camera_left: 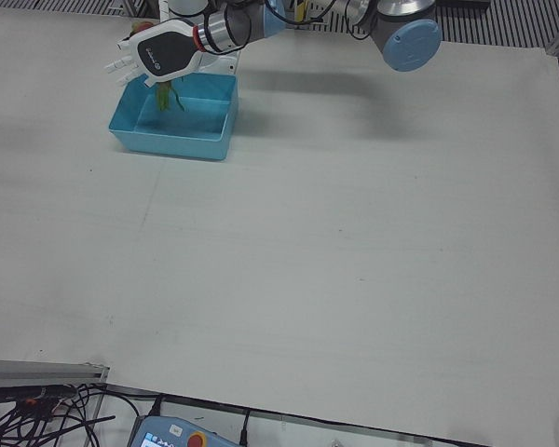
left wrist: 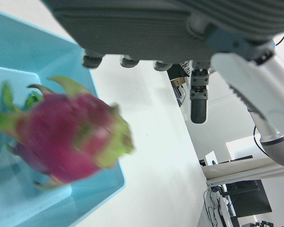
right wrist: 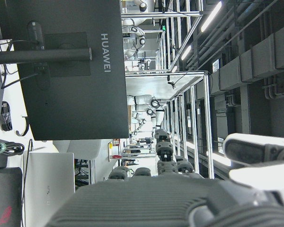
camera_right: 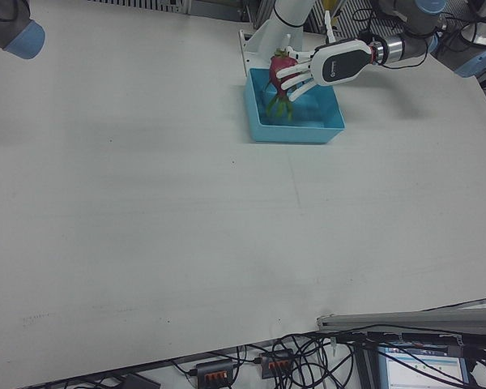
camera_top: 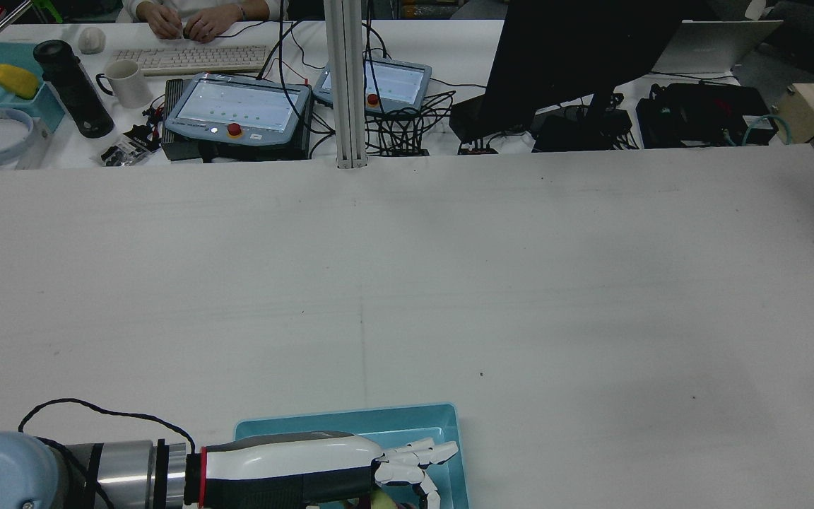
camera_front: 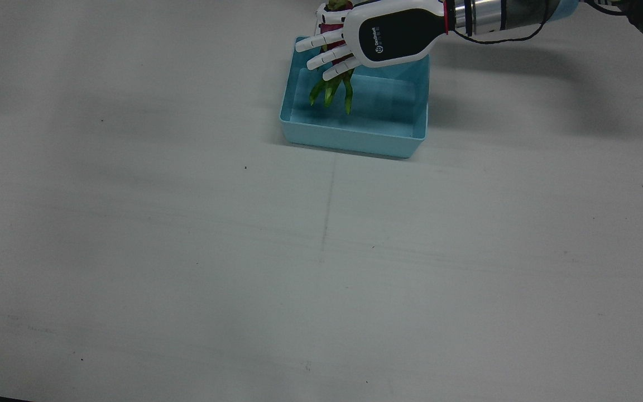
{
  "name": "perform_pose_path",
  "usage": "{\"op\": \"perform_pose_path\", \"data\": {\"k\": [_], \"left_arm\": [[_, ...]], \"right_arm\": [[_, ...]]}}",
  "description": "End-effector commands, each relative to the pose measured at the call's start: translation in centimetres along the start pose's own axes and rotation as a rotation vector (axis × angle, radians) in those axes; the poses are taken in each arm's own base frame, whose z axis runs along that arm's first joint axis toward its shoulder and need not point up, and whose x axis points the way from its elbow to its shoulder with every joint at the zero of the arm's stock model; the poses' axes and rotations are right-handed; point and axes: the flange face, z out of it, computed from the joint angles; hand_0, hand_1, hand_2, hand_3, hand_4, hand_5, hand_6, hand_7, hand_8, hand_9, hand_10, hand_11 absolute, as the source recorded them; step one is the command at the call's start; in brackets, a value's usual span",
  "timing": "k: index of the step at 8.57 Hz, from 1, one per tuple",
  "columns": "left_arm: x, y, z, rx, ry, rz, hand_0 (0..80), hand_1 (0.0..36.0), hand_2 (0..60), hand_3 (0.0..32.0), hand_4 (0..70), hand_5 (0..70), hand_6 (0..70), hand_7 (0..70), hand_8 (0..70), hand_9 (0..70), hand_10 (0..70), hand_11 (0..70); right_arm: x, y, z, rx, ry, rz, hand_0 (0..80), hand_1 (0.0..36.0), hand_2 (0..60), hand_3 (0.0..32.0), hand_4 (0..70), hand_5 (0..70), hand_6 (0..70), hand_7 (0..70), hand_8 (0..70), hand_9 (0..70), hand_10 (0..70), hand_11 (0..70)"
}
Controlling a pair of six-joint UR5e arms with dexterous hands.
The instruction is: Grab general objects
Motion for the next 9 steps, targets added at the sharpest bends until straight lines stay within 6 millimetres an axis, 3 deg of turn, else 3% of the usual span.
{"op": "perform_pose_path", "data": {"k": [1, 2, 3, 5, 6, 9], "left_arm": [[1.1, 0.6, 0.8, -0.018, -0.019, 0.002, 48.0, 11.5, 1.1, 0.0, 13.2, 7.6, 0.0, 0.0, 0.0, 0.0, 0.0, 0.1], [1.2, 0.4, 0.8, -0.013, -0.022, 0.000, 48.8, 13.4, 1.2, 5.8, 5.2, 0.0, 0.0, 0.0, 0.0, 0.0, 0.0, 0.2], [0.7, 0.2, 0.9, -0.007, -0.046, -0.006, 49.6, 14.0, 0.7, 0.0, 7.2, 0.0, 0.0, 2.8, 0.0, 0.0, 0.0, 0.4], [1.8, -1.4, -0.6, 0.022, -0.070, 0.005, 52.9, 18.2, 3.1, 0.0, 8.7, 5.0, 0.0, 4.3, 0.0, 0.0, 0.0, 0.6], [3.5, -3.2, -2.0, 0.054, -0.053, 0.042, 53.2, 18.7, 3.7, 0.0, 9.0, 0.9, 0.0, 3.2, 0.0, 0.0, 0.0, 0.0], [8.2, -8.2, -7.5, 0.131, -0.037, 0.120, 53.1, 19.0, 2.3, 0.0, 6.0, 0.0, 0.0, 0.0, 0.0, 0.0, 0.0, 0.0]], "right_arm": [[0.0, 0.0, 0.0, 0.000, -0.001, 0.000, 0.0, 0.0, 0.0, 0.0, 0.0, 0.0, 0.0, 0.0, 0.0, 0.0, 0.0, 0.0], [0.0, 0.0, 0.0, 0.000, -0.001, 0.000, 0.0, 0.0, 0.0, 0.0, 0.0, 0.0, 0.0, 0.0, 0.0, 0.0, 0.0, 0.0], [0.0, 0.0, 0.0, 0.000, -0.001, 0.000, 0.0, 0.0, 0.0, 0.0, 0.0, 0.0, 0.0, 0.0, 0.0, 0.0, 0.0, 0.0], [0.0, 0.0, 0.0, 0.000, -0.001, 0.000, 0.0, 0.0, 0.0, 0.0, 0.0, 0.0, 0.0, 0.0, 0.0, 0.0, 0.0, 0.0], [0.0, 0.0, 0.0, 0.000, -0.001, 0.000, 0.0, 0.0, 0.0, 0.0, 0.0, 0.0, 0.0, 0.0, 0.0, 0.0, 0.0, 0.0], [0.0, 0.0, 0.0, 0.000, 0.001, 0.000, 0.0, 0.0, 0.0, 0.0, 0.0, 0.0, 0.0, 0.0, 0.0, 0.0, 0.0, 0.0]]}}
